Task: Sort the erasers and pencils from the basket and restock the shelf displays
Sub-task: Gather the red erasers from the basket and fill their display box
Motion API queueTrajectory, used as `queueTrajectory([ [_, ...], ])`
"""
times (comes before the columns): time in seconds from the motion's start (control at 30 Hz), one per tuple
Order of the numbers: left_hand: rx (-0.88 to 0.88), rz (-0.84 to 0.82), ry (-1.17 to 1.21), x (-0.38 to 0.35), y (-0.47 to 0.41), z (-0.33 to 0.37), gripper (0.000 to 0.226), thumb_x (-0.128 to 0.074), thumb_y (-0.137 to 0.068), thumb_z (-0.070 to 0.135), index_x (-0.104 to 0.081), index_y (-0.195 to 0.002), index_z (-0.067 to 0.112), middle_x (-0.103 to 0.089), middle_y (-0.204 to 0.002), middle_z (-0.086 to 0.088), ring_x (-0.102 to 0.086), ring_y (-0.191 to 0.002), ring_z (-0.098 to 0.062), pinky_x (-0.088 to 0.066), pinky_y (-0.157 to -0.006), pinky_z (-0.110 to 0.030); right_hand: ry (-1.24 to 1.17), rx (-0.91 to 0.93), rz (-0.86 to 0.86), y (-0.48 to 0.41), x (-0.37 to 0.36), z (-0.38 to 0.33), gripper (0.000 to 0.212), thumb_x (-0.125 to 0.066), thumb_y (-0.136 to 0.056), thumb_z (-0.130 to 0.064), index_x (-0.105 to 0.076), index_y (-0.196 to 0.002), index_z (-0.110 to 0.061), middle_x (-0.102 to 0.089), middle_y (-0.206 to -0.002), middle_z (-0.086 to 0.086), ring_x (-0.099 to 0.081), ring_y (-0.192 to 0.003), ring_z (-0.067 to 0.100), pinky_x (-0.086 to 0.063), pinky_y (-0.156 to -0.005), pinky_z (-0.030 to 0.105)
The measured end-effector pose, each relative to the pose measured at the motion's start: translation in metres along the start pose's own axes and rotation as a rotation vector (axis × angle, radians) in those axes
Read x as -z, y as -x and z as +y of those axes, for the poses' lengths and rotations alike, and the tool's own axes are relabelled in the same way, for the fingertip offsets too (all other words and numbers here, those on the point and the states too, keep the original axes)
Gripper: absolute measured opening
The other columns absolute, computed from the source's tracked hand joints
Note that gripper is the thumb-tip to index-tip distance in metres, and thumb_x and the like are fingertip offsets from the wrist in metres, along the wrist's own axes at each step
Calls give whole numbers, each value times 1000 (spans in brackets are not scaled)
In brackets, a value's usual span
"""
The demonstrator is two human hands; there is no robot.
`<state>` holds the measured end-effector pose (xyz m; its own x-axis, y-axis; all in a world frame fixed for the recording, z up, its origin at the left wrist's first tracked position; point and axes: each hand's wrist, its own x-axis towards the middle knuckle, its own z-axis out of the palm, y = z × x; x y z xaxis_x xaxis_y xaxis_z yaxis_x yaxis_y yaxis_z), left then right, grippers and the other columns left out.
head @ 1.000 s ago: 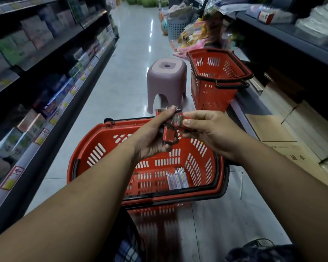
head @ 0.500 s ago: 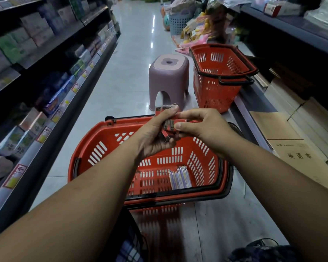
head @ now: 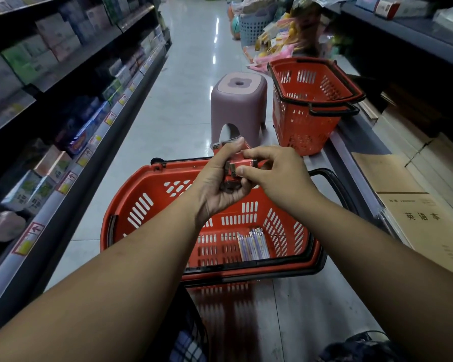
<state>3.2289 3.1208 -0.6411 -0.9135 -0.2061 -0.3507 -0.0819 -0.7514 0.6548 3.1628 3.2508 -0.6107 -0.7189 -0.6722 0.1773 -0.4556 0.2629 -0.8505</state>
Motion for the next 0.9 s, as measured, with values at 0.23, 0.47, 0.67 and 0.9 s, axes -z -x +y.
queueTrajectory([
  [0.23,36,-86,57,3,0,1,49,-76,-87,37,-62,-117,1,-70,-98,-14,-70,-70,-18,-55,-44,-21,-231,-159,-48,-1,6,-6,33,-85,-78,-7,-75,-109,-12,-65,-82,2,-63,-67,7,-48,-55,9],
  [0.47,-2,-6,94,5,-3,3,50,-76,-87,37,-61,-110,-4,-69,-91,-20,-67,-58,-20,-51,-39,-18,-180,-111,-63,-3,9,-3,23,-77,-85,-2,-73,-108,-5,-72,-87,19,-72,-64,23,-63,-75,36],
  [0.67,-15,22,138,4,-3,6,54,-81,-84,36,-60,-116,-2,-66,-102,-21,-67,-67,-21,-53,-42,-19,-242,-103,-39,-4,11,3,15,-73,-87,1,-73,-102,-5,-75,-84,12,-76,-72,23,-64,-77,41],
  [0.9,-22,19,129,5,-1,12,61,-82,-82,36,-56,-123,-1,-66,-98,-20,-68,-79,-24,-54,-44,-17,-156,-70,20,-4,16,7,9,-73,-90,-11,-74,-99,-12,-74,-79,5,-74,-72,19,-64,-74,42],
])
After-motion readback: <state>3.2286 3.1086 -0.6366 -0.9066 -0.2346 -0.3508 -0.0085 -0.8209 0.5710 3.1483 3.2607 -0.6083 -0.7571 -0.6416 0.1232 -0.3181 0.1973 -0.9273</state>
